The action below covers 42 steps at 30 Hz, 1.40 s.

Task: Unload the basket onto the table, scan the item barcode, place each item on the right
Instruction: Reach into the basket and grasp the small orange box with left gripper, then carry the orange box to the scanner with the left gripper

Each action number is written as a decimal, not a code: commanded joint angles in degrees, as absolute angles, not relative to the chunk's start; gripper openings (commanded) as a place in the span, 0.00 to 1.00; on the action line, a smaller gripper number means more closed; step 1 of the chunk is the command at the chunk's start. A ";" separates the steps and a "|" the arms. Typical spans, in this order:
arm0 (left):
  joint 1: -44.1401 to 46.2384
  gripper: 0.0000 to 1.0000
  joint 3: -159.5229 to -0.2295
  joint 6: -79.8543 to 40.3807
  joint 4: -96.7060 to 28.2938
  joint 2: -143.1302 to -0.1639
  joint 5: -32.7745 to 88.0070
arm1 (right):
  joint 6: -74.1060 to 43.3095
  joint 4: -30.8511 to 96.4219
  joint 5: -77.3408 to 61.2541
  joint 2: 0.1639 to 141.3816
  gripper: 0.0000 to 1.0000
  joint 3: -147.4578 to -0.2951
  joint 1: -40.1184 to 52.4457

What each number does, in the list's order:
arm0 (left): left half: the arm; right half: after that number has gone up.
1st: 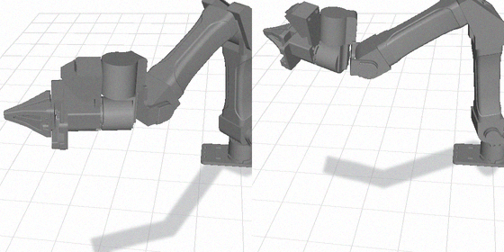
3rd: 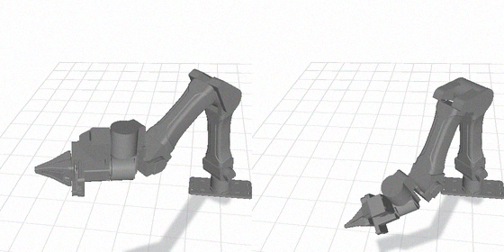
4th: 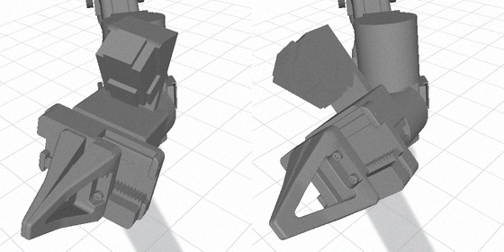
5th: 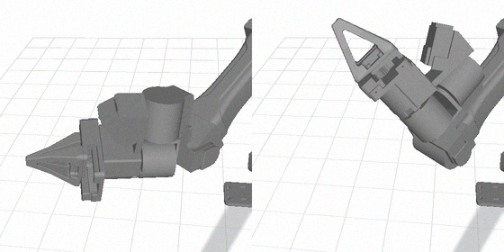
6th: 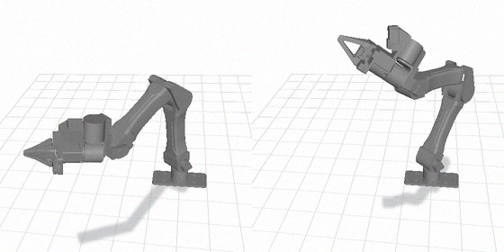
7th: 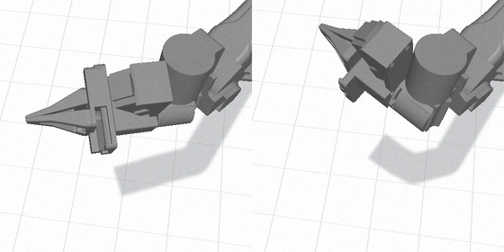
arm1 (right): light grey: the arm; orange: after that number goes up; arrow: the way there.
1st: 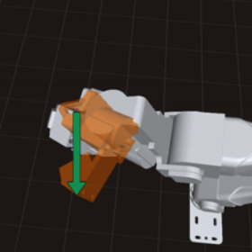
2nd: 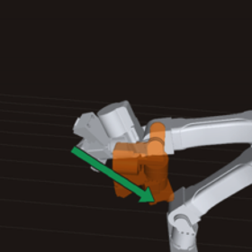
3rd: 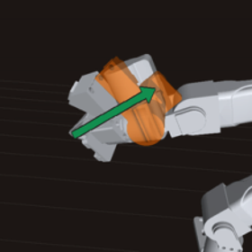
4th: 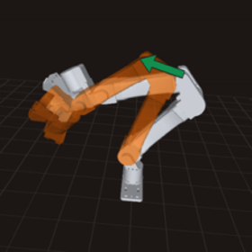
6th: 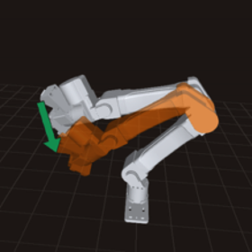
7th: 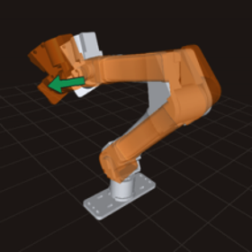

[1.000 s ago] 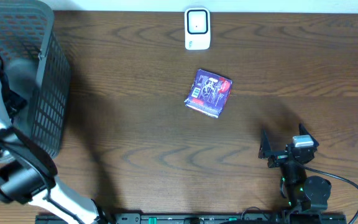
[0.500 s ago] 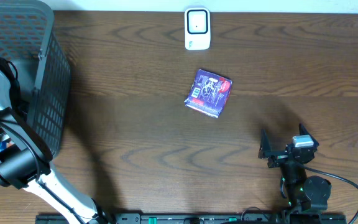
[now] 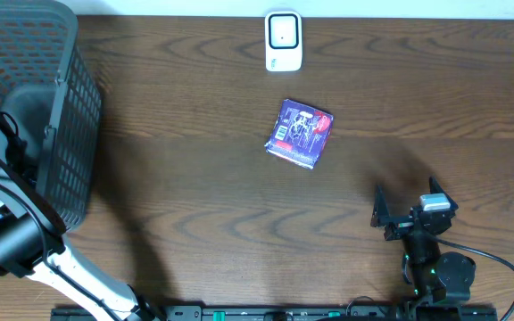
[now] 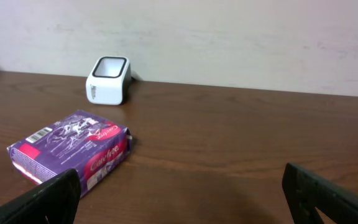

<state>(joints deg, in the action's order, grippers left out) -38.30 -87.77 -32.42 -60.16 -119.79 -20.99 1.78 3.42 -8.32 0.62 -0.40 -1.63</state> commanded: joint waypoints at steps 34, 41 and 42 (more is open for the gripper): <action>6.04 0.07 -92.82 -16.27 -47.20 -69.19 6.85 | 2.22 3.64 -8.67 0.30 0.99 -0.32 -1.41; 23.70 0.07 -92.82 -14.96 -47.24 -80.03 6.85 | 2.22 3.64 -8.67 0.30 0.99 -0.32 -1.41; 24.36 0.07 -92.82 -14.96 -47.24 -81.06 6.85 | 2.22 3.64 -8.67 0.30 0.99 -0.32 -1.41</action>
